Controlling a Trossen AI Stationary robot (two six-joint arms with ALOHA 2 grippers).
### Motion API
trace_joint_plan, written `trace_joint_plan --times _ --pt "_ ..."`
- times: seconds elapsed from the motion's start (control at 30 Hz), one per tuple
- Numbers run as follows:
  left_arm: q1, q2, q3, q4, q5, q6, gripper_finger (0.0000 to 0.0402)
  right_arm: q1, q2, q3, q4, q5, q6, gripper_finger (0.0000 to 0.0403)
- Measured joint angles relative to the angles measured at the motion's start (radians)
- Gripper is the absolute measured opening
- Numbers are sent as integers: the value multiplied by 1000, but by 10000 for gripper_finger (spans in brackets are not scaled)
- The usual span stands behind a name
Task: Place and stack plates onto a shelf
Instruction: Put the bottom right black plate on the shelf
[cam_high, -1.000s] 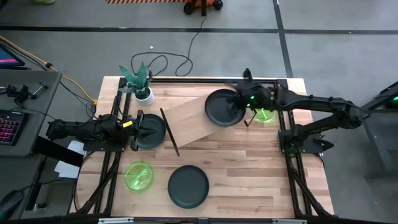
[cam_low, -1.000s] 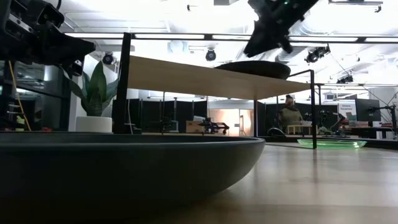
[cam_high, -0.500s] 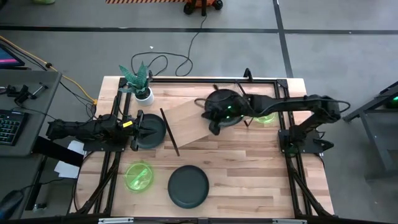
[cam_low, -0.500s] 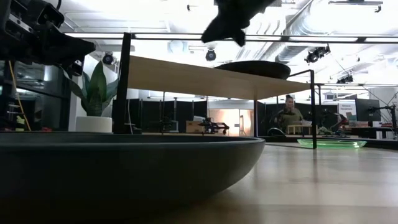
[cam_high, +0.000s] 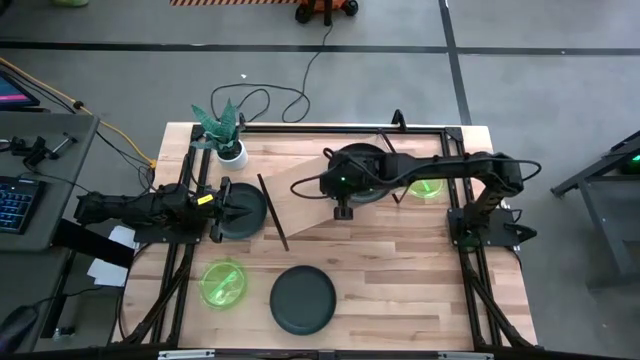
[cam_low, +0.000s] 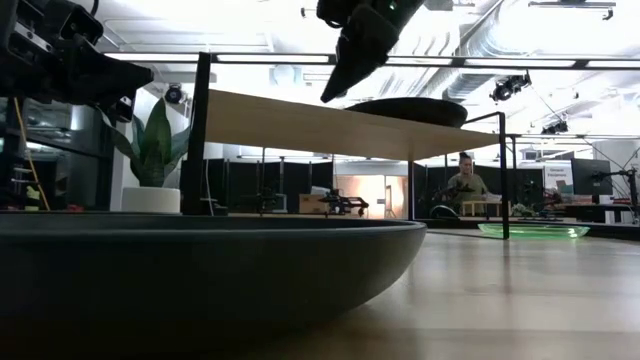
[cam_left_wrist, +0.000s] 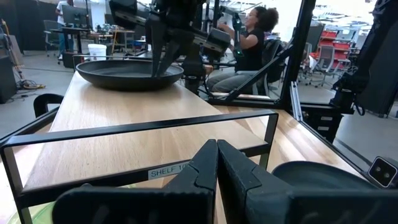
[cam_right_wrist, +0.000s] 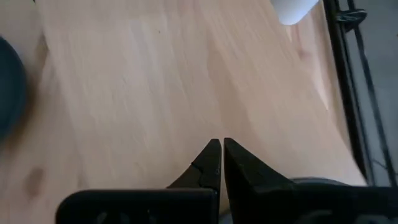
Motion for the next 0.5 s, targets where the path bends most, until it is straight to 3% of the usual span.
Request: trace_joint_plan --times 0.5 --pt "0 0 0 0 0 0 1 -72 0 1 -50 2 -105 0"
